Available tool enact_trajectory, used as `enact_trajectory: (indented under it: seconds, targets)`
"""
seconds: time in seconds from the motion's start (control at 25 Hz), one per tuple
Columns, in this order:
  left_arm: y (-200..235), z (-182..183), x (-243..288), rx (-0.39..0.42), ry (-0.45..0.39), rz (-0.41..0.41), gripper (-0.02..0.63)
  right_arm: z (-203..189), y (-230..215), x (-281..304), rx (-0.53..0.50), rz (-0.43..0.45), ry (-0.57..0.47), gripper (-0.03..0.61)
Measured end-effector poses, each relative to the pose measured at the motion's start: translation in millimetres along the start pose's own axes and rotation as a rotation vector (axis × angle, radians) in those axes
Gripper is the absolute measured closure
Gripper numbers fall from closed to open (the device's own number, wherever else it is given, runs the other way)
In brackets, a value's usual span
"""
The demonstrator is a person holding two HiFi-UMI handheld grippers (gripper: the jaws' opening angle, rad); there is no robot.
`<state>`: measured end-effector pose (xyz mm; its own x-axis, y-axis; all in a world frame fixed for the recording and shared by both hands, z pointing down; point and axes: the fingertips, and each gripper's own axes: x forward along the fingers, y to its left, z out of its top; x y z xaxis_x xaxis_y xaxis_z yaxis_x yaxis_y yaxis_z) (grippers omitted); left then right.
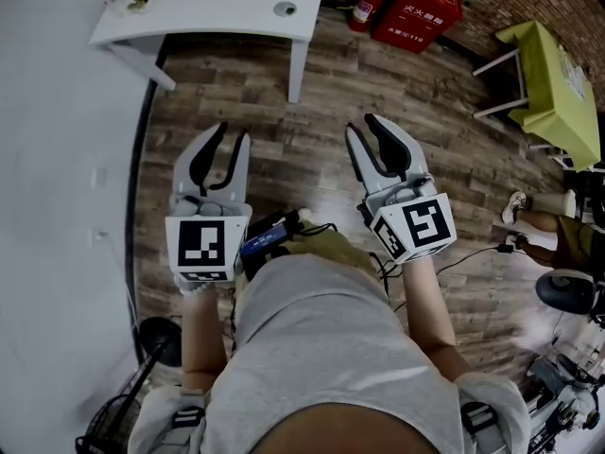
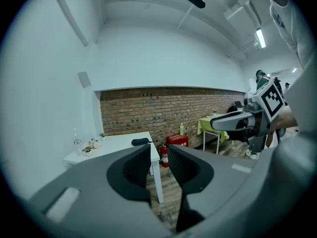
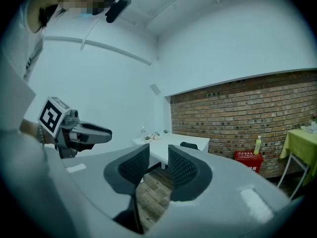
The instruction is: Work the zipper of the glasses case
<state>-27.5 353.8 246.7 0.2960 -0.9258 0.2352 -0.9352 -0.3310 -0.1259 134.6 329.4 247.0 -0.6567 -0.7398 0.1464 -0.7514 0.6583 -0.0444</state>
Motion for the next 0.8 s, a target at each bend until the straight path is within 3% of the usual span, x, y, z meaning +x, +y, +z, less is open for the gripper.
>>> enact_trajectory:
  seconds: [0.52, 0.8]
  targets:
    - [-28.3, 10.5, 18.9, 0.016, -0.019, 0.011, 0.506, -16.7, -41.9, -15.1, 0.022, -0.01, -0.005, 0.463]
    - [-20.2, 11.3, 40.3, 0.014, -0.03, 0.002, 0.506, -16.4, -55.5, 1.4, 0.023, -0.023, -0.005, 0.463]
